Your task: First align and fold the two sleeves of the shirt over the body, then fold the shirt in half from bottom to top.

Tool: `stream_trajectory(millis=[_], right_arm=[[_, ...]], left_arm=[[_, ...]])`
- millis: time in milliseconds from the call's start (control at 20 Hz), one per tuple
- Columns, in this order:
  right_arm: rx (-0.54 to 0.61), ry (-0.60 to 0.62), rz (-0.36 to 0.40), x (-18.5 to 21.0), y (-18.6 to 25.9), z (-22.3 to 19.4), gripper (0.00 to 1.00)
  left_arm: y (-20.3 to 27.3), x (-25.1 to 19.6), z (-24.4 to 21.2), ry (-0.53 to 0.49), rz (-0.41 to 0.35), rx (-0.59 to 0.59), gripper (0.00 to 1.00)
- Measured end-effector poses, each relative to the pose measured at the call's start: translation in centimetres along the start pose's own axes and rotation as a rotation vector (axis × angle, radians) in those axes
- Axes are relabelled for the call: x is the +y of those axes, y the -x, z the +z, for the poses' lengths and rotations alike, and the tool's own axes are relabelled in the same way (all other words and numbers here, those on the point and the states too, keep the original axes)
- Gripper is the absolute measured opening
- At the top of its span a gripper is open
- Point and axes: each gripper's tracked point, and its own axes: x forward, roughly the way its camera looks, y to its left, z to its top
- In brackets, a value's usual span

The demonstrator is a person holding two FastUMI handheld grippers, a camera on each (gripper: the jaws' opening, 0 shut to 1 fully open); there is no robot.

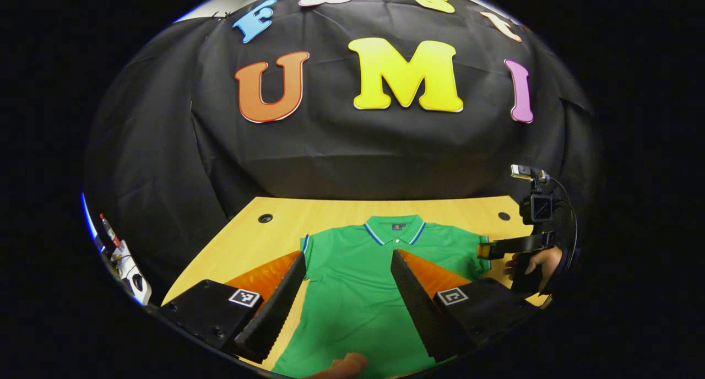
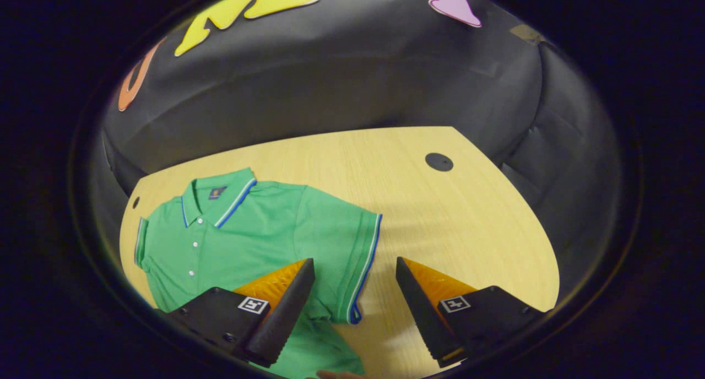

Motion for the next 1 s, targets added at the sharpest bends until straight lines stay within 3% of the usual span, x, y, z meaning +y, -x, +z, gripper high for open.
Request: stream_trajectory(millis=[250, 400, 450, 550, 650, 700, 800, 900, 950, 1000], right_arm=[[0.036, -0.053, 0.023, 0.3, -1.6, 0.3, 0.95], [0.082, -0.125, 0.023, 0.1, -2.4, 0.1, 0.84], [0.092, -0.139, 0.025, 0.2, -2.4, 0.2, 0.88], [0.08, -0.13, 0.026, 0.1, -2.7, 0.8, 0.84], [0.096, -0.132, 0.017, 0.0, -2.7, 0.6, 0.58], [0.113, -0.147, 0.026, 0.3, -2.6, 0.3, 0.55], [0.111, -0.159, 0.03, 0.1, -2.8, 0.4, 0.59], [0.104, -0.155, 0.032, 0.1, -2.6, 0.3, 0.53], [0.104, -0.137, -0.017, -1.1, -2.9, 0.2, 0.53], [0.103, -0.141, -0.013, -1.0, -3.3, 0.1, 0.33]], left_arm=[[0.4, -0.1, -1.1, 0.045, -0.001, 0.02, 1.0], [0.7, -0.3, -2.1, 0.062, -0.004, 0.038, 1.0], [0.7, -0.1, -2.4, 0.062, -0.001, 0.043, 1.0], [0.9, 0.1, -2.9, 0.061, 0.009, 0.054, 1.0], [1.1, 0.1, -3.1, 0.066, 0.012, 0.062, 1.0], [1.3, 0.0, -3.1, 0.065, 0.013, 0.062, 1.0], [1.7, 0.1, -2.9, 0.052, 0.017, 0.055, 1.0], [2.1, 0.2, -2.8, 0.044, 0.018, 0.05, 1.0], [2.3, 0.2, -2.9, 0.042, 0.021, 0.049, 1.0], [2.4, 0.3, -3.0, 0.041, 0.024, 0.05, 1.0]])
